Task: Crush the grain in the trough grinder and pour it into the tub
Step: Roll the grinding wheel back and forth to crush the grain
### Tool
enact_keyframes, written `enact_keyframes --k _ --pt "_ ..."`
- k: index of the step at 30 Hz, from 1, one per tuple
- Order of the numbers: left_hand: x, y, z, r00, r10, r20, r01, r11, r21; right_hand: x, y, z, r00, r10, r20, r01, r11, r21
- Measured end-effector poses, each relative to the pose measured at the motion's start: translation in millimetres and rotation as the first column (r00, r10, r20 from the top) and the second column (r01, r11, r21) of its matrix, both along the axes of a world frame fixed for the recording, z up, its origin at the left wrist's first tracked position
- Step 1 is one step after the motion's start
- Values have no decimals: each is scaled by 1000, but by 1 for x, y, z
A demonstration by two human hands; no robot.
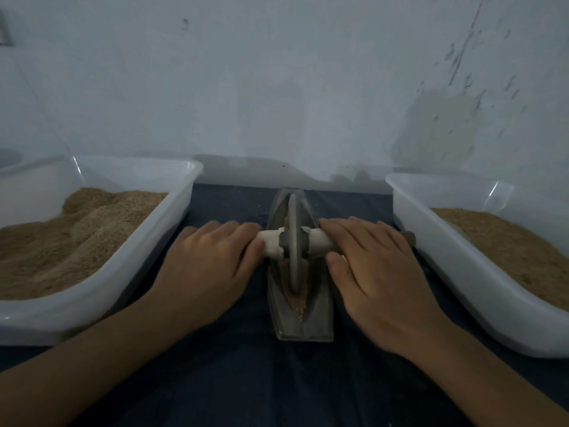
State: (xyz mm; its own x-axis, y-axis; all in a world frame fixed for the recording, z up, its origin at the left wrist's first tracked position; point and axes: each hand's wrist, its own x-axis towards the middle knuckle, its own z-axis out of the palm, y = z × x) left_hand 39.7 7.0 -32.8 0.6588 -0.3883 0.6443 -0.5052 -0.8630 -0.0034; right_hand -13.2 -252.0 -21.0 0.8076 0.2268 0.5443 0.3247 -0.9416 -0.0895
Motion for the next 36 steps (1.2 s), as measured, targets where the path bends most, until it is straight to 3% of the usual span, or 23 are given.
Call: enact_keyframes --k 5,9,15,17,21,27,32,36 --pt "30 -18 7 991 130 21 -130 991 32 36 3 3 993 -64 -101 65 998 0" --pt "73 -39 23 951 306 43 -309 932 190 87 5 12 974 -125 -188 127 992 -1" --pt "93 -41 27 953 302 7 -296 929 224 101 12 17 969 -183 -167 183 983 -18" --pt "78 -33 15 967 248 54 -254 948 191 86 12 12 982 -159 -100 156 987 -36" --pt "40 -14 2 995 92 32 -91 996 -20 46 9 8 995 -72 -65 71 997 -15" --pt "7 -2 -4 998 -8 61 7 1000 14 5 1 -1 999 -16 -52 16 1000 3" --pt "34 -19 9 987 160 24 -161 984 77 40 3 3 994 -59 -95 59 998 -1" --pt "76 -36 26 955 296 -36 -281 934 222 90 7 15 970 -159 -183 150 987 -65"
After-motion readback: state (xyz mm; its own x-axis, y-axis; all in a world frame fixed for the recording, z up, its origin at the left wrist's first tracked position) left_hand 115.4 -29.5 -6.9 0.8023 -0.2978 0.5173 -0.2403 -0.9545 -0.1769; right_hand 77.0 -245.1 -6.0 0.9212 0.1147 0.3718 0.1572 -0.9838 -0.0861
